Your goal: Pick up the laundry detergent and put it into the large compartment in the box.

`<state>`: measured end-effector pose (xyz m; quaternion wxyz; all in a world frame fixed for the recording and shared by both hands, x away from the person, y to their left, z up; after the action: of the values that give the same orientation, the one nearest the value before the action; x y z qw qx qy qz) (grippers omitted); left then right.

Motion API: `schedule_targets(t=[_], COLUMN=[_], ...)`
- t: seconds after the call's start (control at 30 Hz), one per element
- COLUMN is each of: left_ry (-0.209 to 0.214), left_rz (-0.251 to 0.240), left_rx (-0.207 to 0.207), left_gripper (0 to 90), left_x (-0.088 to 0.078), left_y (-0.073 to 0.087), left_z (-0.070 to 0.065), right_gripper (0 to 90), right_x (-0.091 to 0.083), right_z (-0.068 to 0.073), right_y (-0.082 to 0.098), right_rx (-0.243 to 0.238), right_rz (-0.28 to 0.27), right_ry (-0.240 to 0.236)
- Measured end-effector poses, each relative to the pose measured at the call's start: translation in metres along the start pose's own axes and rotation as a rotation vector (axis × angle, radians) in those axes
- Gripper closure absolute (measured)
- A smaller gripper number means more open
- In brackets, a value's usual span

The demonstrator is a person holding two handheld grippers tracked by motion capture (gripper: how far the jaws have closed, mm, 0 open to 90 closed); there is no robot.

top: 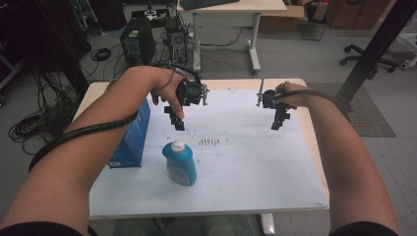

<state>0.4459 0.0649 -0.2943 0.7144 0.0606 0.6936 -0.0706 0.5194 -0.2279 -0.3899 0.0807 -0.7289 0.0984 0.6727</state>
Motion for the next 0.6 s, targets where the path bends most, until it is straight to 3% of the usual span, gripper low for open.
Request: schedule_targets(t=[0.6], left_ry=[-0.010], left_rz=[-0.003], left_rx=[-0.005], left_gripper=[4.6], left_x=[-0.0029], left_y=[0.0031], left_z=[-0.0023], right_gripper=[4.4], right_x=[-0.0029], right_z=[0.0005], right_y=[-0.0055], right_rx=[-0.012], right_rz=[0.004], right_ry=[0.011])
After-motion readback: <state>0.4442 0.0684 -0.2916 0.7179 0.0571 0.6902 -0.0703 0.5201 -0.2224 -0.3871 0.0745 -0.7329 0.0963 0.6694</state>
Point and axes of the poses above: each handheld gripper's, and its own axes: x roughly forward along the jaws, y roughly out of its underside, z roughly to its left, the point moved 4 cm from there along x, roughly forward along the jaws, and after that the axes turned 5 degrees about x, right-handed, at the moved point
